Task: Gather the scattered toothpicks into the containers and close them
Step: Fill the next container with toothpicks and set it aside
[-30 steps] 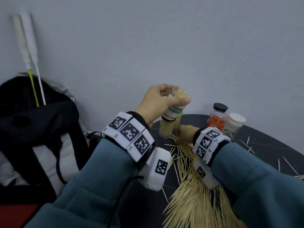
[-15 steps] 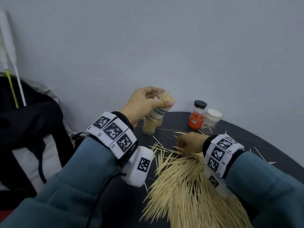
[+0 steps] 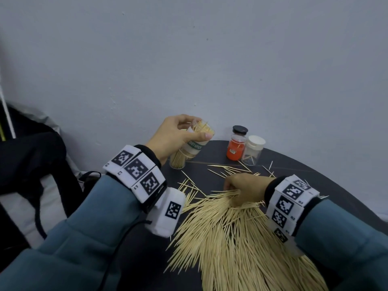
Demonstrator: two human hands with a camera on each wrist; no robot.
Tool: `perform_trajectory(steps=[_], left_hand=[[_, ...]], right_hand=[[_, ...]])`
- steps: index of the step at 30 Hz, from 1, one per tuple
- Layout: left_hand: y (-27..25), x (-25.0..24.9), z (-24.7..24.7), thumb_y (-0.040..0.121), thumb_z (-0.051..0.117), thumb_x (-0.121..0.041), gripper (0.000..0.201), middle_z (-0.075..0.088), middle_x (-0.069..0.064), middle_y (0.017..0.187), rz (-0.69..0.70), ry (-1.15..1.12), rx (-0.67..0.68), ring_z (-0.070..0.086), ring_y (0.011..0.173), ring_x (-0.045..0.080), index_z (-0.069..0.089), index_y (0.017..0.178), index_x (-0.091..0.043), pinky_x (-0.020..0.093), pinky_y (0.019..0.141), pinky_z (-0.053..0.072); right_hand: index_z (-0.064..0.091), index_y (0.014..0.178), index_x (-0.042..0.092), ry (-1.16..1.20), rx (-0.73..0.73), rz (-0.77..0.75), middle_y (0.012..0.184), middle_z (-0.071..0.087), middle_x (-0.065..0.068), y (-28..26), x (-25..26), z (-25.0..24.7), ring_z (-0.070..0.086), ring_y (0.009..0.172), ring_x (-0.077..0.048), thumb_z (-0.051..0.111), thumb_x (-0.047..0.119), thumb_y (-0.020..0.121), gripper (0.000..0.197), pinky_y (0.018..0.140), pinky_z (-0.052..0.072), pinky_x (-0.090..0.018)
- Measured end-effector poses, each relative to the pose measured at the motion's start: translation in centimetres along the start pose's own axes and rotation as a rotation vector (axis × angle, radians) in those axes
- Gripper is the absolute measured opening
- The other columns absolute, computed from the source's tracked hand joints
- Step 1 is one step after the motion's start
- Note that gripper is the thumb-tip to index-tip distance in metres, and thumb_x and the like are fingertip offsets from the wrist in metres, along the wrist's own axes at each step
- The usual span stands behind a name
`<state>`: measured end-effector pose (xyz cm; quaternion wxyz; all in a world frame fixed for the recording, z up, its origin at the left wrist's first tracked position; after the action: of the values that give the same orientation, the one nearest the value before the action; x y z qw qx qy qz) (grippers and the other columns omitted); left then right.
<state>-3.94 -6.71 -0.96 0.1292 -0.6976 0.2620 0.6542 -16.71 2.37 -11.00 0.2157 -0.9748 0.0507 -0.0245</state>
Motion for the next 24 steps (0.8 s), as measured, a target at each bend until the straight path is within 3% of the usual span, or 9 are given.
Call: perform_trajectory(steps=[3,7,11,18,21,24], left_hand=[[0.1,-0.1,0.3,0.074,0.078,-0.016,0.047,0.062,0.005,0.119,0.001,0.000,0.008,0.059,0.108,0.014,0.062,0.118,-0.015,0.019,0.072,0.048],[0.2,-0.2,0.5,0.073,0.078,-0.017,0.044,0.061,0.006,0.121,-0.002,0.007,0.005,0.057,0.115,0.017,0.063,0.114,-0.017,0.026,0.083,0.048],[0.1,-0.1,1.3,0.074,0.078,-0.016,0.046,0.062,0.006,0.120,0.002,0.011,0.022,0.058,0.110,0.015,0.062,0.117,-0.015,0.020,0.074,0.050],[0.4,-0.1,1.9,0.071,0.079,-0.020,0.049,0.062,0.005,0.121,0.003,0.028,0.028,0.056,0.117,0.018,0.063,0.117,-0.017,0.028,0.086,0.049],[0.4,-0.1,2.0,0.070,0.079,-0.022,0.049,0.061,0.005,0.122,0.005,0.039,0.035,0.056,0.117,0.018,0.063,0.115,-0.019,0.029,0.087,0.049],[0.4,-0.4,2.0,0.062,0.079,-0.028,0.052,0.063,0.004,0.120,0.012,0.034,0.037,0.057,0.115,0.018,0.063,0.111,-0.021,0.032,0.089,0.050]], right_hand=[[0.052,0.121,0.012,-0.056,0.006,-0.019,0.123,0.056,-0.005,-0.1,0.1,0.3,0.052,0.110,-0.020,0.063,0.022,0.087,0.037,0.088,0.041,-0.026],[0.053,0.118,0.011,-0.075,0.023,-0.019,0.119,0.057,-0.006,-0.3,-0.3,0.6,0.051,0.098,-0.018,0.059,0.023,0.090,0.031,0.082,0.039,-0.025],[0.050,0.123,0.011,-0.069,0.014,-0.018,0.124,0.055,-0.007,-0.7,-0.9,0.8,0.052,0.112,-0.021,0.054,0.022,0.093,0.032,0.087,0.040,-0.028],[0.048,0.123,0.003,-0.048,-0.021,-0.035,0.126,0.051,-0.011,-1.0,-1.7,0.9,0.050,0.114,-0.024,0.045,0.020,0.097,0.031,0.093,0.038,-0.030],[0.046,0.113,0.005,0.011,-0.031,-0.037,0.111,0.051,-0.009,-1.2,-2.1,0.9,0.048,0.095,-0.019,0.039,0.020,0.099,0.021,0.083,0.037,-0.027],[0.035,0.096,0.011,0.090,-0.032,-0.007,0.094,0.046,-0.006,-1.4,-2.7,0.9,0.044,0.084,-0.018,0.035,0.018,0.100,0.009,0.077,0.037,-0.030]])
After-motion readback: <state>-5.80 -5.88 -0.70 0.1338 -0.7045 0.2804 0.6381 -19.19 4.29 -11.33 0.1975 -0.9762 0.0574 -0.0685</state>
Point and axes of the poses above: each hand's wrist, its own y-axis towards the middle knuckle, its own z-axis out of the palm, x = y × z, the point moved 10 cm from there along y, towards the middle knuckle
